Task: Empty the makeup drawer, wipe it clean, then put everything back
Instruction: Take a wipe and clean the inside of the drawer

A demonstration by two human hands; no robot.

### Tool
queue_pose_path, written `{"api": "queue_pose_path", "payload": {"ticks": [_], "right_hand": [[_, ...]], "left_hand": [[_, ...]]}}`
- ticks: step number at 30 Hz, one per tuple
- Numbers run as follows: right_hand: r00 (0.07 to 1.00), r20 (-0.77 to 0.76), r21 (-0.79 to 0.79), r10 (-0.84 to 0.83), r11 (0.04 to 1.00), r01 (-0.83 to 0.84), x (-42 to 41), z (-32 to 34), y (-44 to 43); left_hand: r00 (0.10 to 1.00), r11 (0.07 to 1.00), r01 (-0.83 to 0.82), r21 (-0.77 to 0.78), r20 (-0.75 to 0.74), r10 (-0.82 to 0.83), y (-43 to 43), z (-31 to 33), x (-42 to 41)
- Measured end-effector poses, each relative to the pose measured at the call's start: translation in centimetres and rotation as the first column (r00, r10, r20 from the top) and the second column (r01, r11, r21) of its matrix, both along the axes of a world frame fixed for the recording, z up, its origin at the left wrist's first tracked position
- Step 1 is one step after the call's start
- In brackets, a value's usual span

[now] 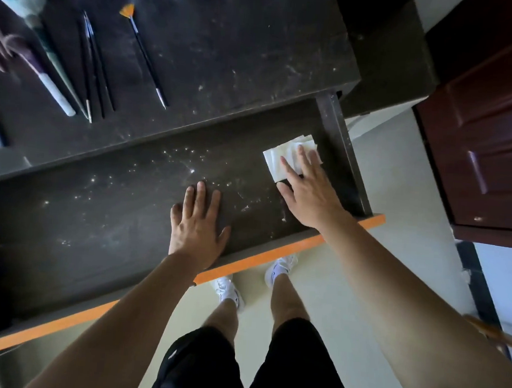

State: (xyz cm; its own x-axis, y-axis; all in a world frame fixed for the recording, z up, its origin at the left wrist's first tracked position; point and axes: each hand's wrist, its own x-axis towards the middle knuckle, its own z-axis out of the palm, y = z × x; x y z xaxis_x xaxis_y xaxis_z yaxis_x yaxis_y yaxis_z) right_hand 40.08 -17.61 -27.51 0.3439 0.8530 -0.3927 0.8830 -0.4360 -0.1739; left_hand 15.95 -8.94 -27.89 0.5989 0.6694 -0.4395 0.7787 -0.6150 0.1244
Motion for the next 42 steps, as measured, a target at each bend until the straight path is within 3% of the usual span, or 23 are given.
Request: {"api": "queue_pose_path", "payload": {"ticks": [4, 7, 10, 12, 21, 24, 29, 32, 38, 40, 42], "right_hand": [[0.998, -0.008, -0.096, -0.063, 0.993, 0.062, -3.5, -1.6, 1.6], [0.993, -0.115, -0.156, 0.040, 0.986, -0.057, -4.8, -0.5, -1.1], [0.966, -0.246, -0.308, -0.079, 0.951, 0.000, -3.8, 1.3, -3.9], [0.967, -0.220, -0.348, -0.129, 0.936, 0.046, -2.9, 1.8, -4.1], [0.976, -0.078, -0.259, -0.202, 0.950, 0.176, -2.0, -0.2, 6.4], [0.995, -0.099, -0.193, -0.025, 0.981, 0.005, -4.3, -0.1, 6.5], [0.963, -0.141, -0.104, 0.232, 0.963, -0.247, -4.2, -0.3, -0.5], [0.985, -0.093, -0.149, 0.148, 0.976, -0.161, 0.2, -0.5, -0.4], [0.977, 0.036, -0.121, -0.212, 0.969, 0.215, 2.0, -1.2, 9.6], [0.989, 0.031, -0.062, -0.144, 0.987, 0.145, -1.6, -1.5, 11.0], [0.999, -0.013, -0.023, 0.039, 0.999, -0.040, -5.4, -1.4, 9.9]], "left_hand": [[1.000, 0.999, 0.000, 0.033, 0.023, 0.000, -0.3, -1.4, -0.3], [0.999, 1.000, -0.002, 0.024, 0.042, 0.001, -0.7, -1.8, -0.9], [0.999, 1.000, -0.021, -0.001, 0.046, 0.021, -1.5, -1.9, -1.2], [0.998, 0.999, -0.034, -0.007, 0.048, 0.034, -1.6, -2.0, -1.0], [0.997, 0.998, -0.057, 0.015, 0.052, 0.056, -0.4, -2.1, -0.3], [0.999, 0.999, -0.032, 0.028, 0.038, 0.031, -0.6, -2.3, -0.9], [0.997, 0.998, -0.050, 0.029, 0.060, 0.048, -1.8, -2.2, -1.1], [0.996, 0.998, -0.058, 0.029, 0.066, 0.056, -1.8, -2.2, -1.0], [0.997, 0.998, -0.049, 0.042, 0.056, 0.047, -1.8, -2.2, -1.1], [0.998, 0.998, -0.047, 0.042, 0.050, 0.045, -1.8, -2.2, -1.1], [0.997, 0.998, -0.053, 0.040, 0.059, 0.051, -1.8, -2.2, -1.1]]}}
